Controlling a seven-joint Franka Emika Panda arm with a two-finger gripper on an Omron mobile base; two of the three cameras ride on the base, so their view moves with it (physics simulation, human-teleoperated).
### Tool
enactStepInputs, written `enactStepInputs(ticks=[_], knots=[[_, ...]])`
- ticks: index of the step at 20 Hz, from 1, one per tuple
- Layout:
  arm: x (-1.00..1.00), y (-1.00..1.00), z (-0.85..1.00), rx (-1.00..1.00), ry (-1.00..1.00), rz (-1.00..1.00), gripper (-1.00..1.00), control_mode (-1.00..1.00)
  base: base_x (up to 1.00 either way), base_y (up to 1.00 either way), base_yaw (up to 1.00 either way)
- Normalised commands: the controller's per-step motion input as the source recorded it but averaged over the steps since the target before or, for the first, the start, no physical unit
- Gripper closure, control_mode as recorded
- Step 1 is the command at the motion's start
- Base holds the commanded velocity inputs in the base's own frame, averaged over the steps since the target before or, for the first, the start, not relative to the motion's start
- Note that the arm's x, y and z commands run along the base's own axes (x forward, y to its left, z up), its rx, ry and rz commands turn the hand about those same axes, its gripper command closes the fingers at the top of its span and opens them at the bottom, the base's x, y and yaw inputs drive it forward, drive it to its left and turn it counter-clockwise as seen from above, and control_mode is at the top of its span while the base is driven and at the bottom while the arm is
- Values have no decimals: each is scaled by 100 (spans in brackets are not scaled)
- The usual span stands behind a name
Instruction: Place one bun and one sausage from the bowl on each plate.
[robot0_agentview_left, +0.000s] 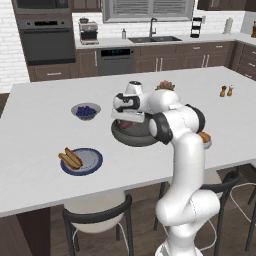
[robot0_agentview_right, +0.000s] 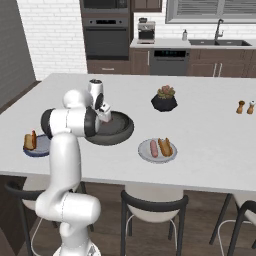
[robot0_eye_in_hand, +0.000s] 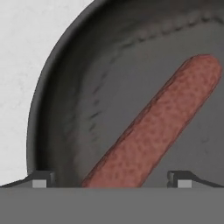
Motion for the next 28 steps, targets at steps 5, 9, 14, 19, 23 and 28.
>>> enactStepInputs(ticks=[5,9,14,19,23,28], knots=[[-3,-2,0,0,0,-3,-100,-100,0,0,0],[2,-20,-8,0,0,-3,-100,-100,0,0,0],[8,-16,-21,0,1,-3,-100,-100,0,0,0],[0,-34,-2,0,8,0,-100,-100,0,0,0],[0,-7,-6,0,6,0,-100,-100,0,0,0],[0,0,-16,0,5,0,100,-100,0,0,0]])
